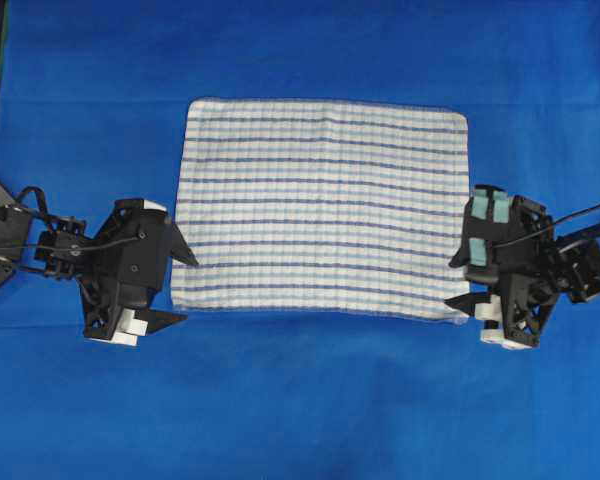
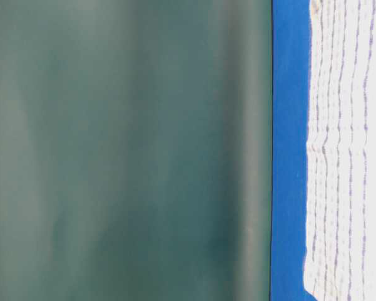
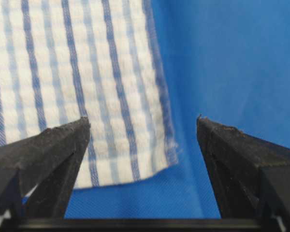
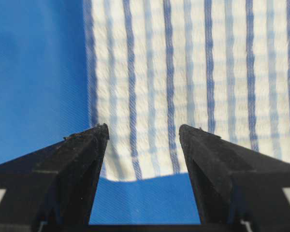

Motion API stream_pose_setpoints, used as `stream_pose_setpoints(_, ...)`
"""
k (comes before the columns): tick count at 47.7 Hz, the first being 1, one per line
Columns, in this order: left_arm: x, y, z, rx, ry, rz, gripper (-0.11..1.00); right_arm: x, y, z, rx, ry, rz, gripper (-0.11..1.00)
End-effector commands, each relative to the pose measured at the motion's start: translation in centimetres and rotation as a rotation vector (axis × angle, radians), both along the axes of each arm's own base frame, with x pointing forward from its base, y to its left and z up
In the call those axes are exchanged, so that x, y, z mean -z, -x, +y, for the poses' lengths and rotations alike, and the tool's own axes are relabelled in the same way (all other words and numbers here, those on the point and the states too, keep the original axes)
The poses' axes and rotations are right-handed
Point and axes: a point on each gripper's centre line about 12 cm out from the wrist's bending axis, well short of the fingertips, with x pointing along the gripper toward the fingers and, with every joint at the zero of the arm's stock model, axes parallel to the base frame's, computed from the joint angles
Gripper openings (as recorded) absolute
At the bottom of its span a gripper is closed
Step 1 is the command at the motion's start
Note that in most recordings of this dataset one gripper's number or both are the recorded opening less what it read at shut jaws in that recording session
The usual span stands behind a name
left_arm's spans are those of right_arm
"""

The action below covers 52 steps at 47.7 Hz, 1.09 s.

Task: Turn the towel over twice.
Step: 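Open both grippers and pull them back to the sides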

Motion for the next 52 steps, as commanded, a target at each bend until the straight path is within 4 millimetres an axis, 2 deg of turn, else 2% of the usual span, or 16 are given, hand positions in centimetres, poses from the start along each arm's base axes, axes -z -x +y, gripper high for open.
stream_pose_setpoints(1,-2.7,-0.5,-0.2,0.008,0.009,-0.076,0.84,-2.6,-0.3,0.2,-0.015,-0.01,-0.092,0.63)
stream_pose_setpoints(11,-7.2,0.3,0.4,-0.007,0.03,-0.2,0.83,-6.9,0.6,-0.3,-0.046,0.01,-0.25,0.63)
stream_pose_setpoints(20,-10.5,1.8,1.7,-0.044,0.044,-0.308,0.82,-10.0,2.3,-1.8,-0.035,0.075,-0.345,0.63)
stream_pose_setpoints(34,-13.6,5.6,4.1,-0.119,0.024,-0.422,0.82,-14.4,6.2,-4.2,0.017,0.175,-0.49,0.62)
stream_pose_setpoints(42,-13.8,8.1,5.0,-0.144,-0.001,-0.475,0.82,-14.9,8.5,-5.3,0.05,0.221,-0.53,0.6)
stream_pose_setpoints(52,-12.4,10.9,5.9,-0.198,-0.005,-0.526,0.83,-13.1,10.7,-6.1,0.075,0.222,-0.548,0.6)
